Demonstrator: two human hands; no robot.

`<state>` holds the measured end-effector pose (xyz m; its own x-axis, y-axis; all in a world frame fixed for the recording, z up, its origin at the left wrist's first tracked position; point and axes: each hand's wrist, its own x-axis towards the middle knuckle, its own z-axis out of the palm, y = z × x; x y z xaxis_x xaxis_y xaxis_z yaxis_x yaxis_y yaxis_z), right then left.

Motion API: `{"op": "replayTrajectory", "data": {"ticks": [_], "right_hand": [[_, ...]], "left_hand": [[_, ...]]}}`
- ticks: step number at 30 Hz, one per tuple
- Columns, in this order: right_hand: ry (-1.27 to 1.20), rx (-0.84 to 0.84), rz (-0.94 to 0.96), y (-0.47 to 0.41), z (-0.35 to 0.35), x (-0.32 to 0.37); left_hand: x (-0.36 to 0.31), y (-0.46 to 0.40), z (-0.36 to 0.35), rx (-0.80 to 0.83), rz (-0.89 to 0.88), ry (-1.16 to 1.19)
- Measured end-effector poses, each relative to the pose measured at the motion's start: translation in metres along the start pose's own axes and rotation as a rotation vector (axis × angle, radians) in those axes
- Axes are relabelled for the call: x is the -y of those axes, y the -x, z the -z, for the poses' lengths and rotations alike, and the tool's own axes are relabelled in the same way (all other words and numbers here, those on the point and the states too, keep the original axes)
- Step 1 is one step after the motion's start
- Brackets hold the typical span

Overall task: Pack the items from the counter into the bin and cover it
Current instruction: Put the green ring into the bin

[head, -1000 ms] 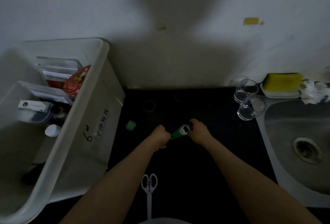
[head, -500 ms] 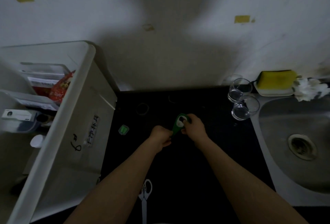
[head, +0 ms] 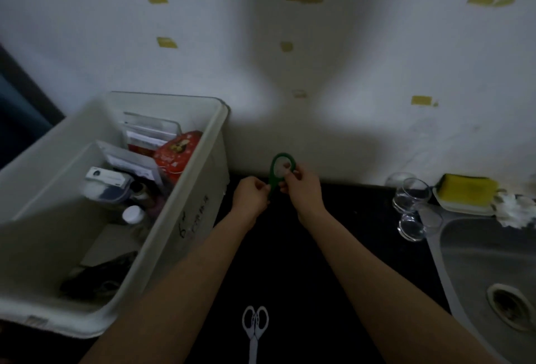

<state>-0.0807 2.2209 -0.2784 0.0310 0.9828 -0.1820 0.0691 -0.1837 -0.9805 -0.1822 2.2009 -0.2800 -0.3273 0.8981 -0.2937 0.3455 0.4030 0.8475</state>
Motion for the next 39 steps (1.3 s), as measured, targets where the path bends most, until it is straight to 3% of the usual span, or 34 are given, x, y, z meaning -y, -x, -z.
{"op": "replayTrajectory", "data": {"ticks": [7, 14, 17, 20, 24, 29, 33, 39], "right_hand": [[-0.106, 0.069, 0.128, 0.022, -0.046, 0.055], [0.061, 0.166, 0.258, 0.035, -0.124, 0.091], [0.14, 0.194, 0.298, 0.038, -0.156, 0.096], [0.236, 0.163, 0.294, 0.037, -0.185, 0.093], [0.413, 0.151, 0.221, 0.03, -0.212, 0.089], [0.646, 0.322, 0.137, 0.022, -0.26, 0.081], [0.846, 0.499, 0.154, 0.025, -0.299, 0.077], [0.806, 0.533, 0.108, 0.03, -0.335, 0.053]], "left_hand": [[-0.032, 0.021, 0.073, -0.147, -0.149, 0.323], [-0.037, 0.024, 0.144, -0.224, -0.23, 0.429], [-0.019, 0.014, 0.179, -0.228, -0.184, 0.338], [0.002, 0.002, 0.214, -0.098, -0.119, 0.213], [0.022, -0.021, 0.262, -0.028, -0.158, -0.114], [0.039, -0.048, 0.323, 0.041, -0.211, -0.463], [0.053, -0.072, 0.357, 0.102, -0.18, -0.602], [0.091, -0.101, 0.367, 0.153, -0.231, -0.766]]}}
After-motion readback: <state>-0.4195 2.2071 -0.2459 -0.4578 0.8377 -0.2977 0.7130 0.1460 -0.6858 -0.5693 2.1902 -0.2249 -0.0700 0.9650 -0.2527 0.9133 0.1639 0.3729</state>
